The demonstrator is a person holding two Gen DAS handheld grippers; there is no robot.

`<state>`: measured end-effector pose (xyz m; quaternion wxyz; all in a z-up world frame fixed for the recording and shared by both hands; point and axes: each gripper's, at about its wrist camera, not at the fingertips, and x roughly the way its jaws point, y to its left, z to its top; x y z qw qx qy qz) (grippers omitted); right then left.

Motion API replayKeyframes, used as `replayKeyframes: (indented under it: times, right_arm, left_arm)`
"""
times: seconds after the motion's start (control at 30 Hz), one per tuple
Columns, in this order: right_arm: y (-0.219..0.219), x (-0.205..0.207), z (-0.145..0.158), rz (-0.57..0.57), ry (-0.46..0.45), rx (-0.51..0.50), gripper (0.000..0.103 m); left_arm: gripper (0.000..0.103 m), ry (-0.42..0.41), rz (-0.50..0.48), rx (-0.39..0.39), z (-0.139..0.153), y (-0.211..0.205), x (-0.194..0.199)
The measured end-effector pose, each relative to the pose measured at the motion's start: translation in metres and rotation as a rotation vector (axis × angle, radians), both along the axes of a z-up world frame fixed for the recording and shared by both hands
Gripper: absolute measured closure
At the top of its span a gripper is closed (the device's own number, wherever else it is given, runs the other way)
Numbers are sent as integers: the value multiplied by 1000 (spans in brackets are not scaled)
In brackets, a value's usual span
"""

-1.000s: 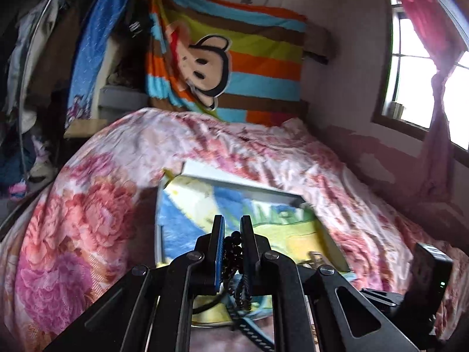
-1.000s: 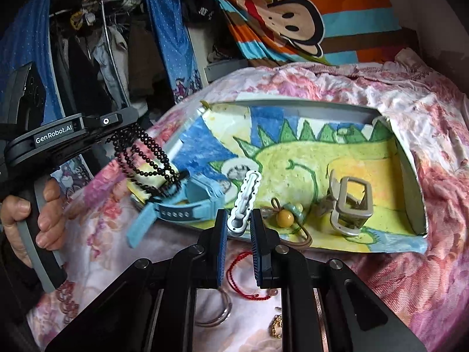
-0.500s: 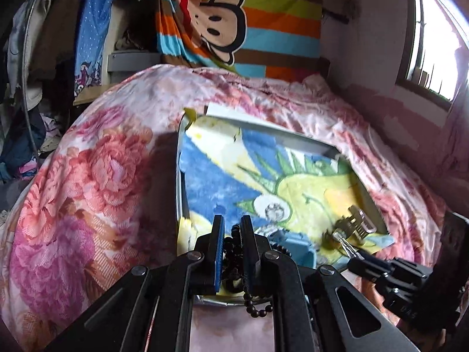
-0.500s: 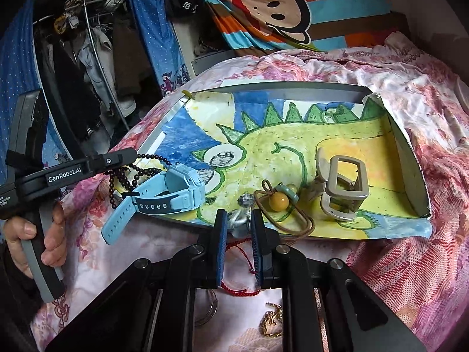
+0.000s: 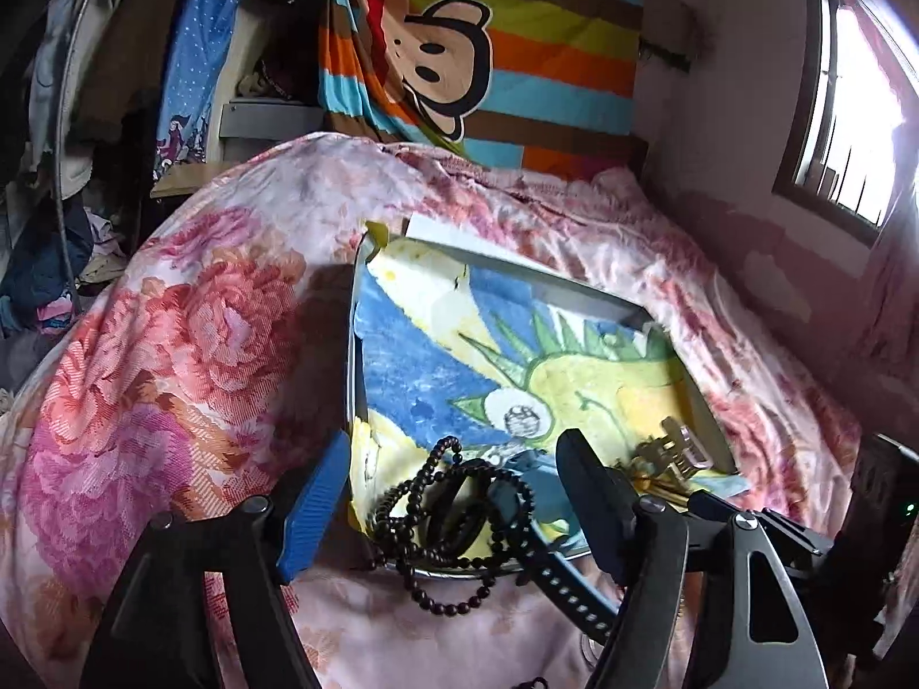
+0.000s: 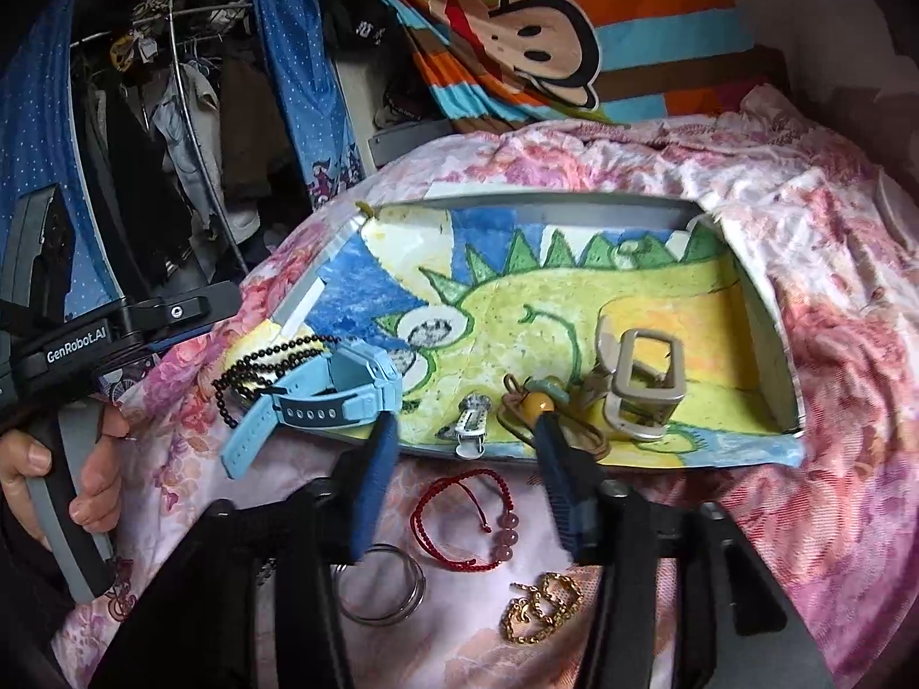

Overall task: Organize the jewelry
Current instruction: 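Lift both open tools away from the tray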

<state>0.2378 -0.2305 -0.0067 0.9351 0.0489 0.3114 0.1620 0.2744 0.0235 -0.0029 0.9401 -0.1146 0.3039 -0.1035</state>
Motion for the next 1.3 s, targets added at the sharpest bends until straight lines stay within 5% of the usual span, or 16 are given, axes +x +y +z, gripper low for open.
replayKeyframes:
  times: [0.17, 0.4, 0.8, 0.97, 1.3]
  right_arm:
    - [-4, -21, 21, -24, -69, -28, 32]
    - [-19, -62, 50, -60, -178, -57, 13]
    - [-34, -125, 77, -65, -249, -57, 8]
    - [-42, -145, 78, -74, -245, -47, 8]
    - [-51, -184, 68, -79, -192, -50, 8]
  left_arm:
    - [10, -78, 44, 11, 13, 3, -23]
    - [3, -168, 61, -18, 29, 4, -59]
    - [0, -286, 62, 109, 40, -10, -140]
    - [0, -263, 61, 162, 36, -14, -167]
    - [0, -194, 62, 148, 21, -5, -205]
